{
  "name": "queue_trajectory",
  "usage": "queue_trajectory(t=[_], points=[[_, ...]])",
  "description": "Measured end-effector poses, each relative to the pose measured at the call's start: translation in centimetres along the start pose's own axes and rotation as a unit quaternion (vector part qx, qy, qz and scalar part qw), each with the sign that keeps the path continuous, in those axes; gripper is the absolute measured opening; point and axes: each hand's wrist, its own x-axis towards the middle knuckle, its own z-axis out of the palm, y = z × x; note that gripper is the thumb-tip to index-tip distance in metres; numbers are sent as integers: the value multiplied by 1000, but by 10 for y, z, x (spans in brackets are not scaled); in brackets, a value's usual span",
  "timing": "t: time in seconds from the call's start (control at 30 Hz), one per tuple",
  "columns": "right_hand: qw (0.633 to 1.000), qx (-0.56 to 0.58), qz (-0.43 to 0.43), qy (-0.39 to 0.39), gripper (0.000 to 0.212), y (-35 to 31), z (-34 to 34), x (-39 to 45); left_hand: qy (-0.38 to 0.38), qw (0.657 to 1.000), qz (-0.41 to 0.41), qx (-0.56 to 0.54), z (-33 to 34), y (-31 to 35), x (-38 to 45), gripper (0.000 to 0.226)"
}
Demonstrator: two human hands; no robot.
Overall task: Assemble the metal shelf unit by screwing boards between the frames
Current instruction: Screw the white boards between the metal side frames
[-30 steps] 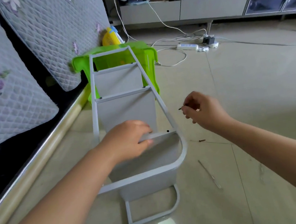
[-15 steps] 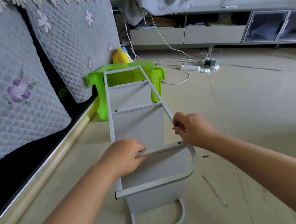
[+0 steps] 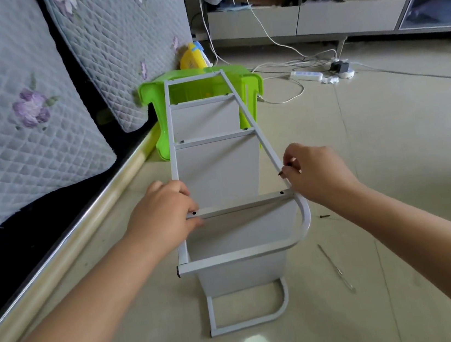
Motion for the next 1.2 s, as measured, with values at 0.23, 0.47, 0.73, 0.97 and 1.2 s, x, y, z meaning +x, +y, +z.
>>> queue_trajectory(t=[0.23,0.47,0.73,0.97,1.2], points=[[993,116,30,-15,11,4,-4,-2,32,995,83,-43,10,-6,0,31],[995,52,-65,-48,7,7,-14,-3,39,985,169,-3,7,-6,-3,35],[979,-8,-184,-90,13,10,-23,-8,30,989,135,-51,10,-1,3,38],[977,-42,-192,-79,16,11,-21,-7,16,992,124,-7,16,-2,6,42],[976,-57,-195,-83,18,9,-19,-7,15,991,131,-18,18,5,2,79]])
